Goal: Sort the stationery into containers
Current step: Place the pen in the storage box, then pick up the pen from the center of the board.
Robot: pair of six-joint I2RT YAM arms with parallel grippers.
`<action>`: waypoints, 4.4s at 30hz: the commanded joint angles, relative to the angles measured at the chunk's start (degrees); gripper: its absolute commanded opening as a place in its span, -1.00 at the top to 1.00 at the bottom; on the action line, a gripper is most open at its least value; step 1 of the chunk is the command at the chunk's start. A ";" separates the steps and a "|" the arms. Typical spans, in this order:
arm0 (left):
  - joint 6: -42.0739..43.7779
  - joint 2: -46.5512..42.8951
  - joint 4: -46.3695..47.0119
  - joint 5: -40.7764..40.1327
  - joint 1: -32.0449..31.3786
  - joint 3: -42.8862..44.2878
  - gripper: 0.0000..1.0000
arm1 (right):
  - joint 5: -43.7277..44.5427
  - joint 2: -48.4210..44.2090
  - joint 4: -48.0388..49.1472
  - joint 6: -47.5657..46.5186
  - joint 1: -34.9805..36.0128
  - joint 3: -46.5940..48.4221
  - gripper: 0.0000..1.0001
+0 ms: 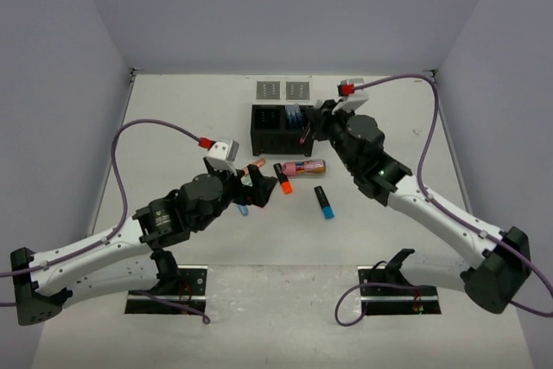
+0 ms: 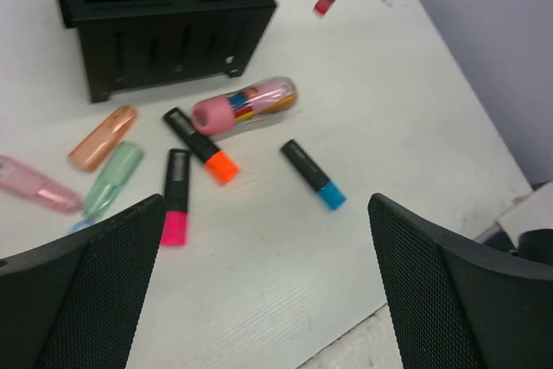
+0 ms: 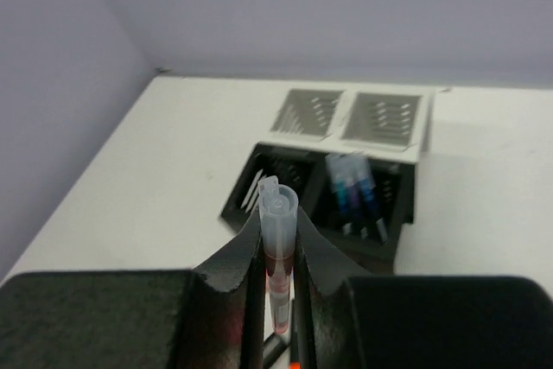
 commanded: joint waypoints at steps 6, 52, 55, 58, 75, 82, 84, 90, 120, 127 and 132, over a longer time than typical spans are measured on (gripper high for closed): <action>-4.50 -12.68 -19.10 -11.54 0.03 1.66 -1.00 | 11.15 25.87 24.44 -12.03 -6.91 12.05 1.00; -17.06 1.27 -29.75 -17.94 0.03 6.25 -1.00 | 0.96 3.92 -23.17 2.42 -7.01 3.93 -0.45; -18.94 4.18 -28.69 -17.17 -0.03 7.01 -1.00 | 0.18 -1.41 -25.41 1.51 -6.94 -0.74 -0.60; -22.63 10.19 -28.76 -16.38 0.20 8.58 -0.98 | -3.53 -8.97 -29.95 0.57 -7.01 -5.07 -0.84; -14.27 14.03 -23.57 -8.20 3.78 11.38 -1.00 | -10.33 18.00 -47.22 6.75 -4.21 -0.15 -0.42; -12.20 10.88 -23.83 -7.69 3.90 9.62 -1.00 | -11.13 29.82 -45.97 6.80 -1.30 2.47 -0.14; -11.99 10.06 -23.83 -7.17 3.99 9.18 -1.00 | -12.06 32.32 -45.85 6.80 -1.13 3.17 -0.04; -10.82 8.57 -23.75 -5.55 3.99 8.69 -1.00 | -12.32 34.36 -44.42 6.90 -1.13 2.59 0.28; -15.54 4.01 17.38 11.45 3.99 -1.80 -0.48 | -2.23 -8.22 -11.10 -3.83 23.02 -11.05 1.00; -14.68 5.25 16.29 10.19 3.99 -1.36 0.04 | -1.51 -9.87 -9.51 -4.36 23.90 -11.50 1.00; -11.09 5.34 15.51 8.29 4.21 0.56 0.97 | -1.45 -9.55 -8.27 -4.21 24.10 -12.47 1.00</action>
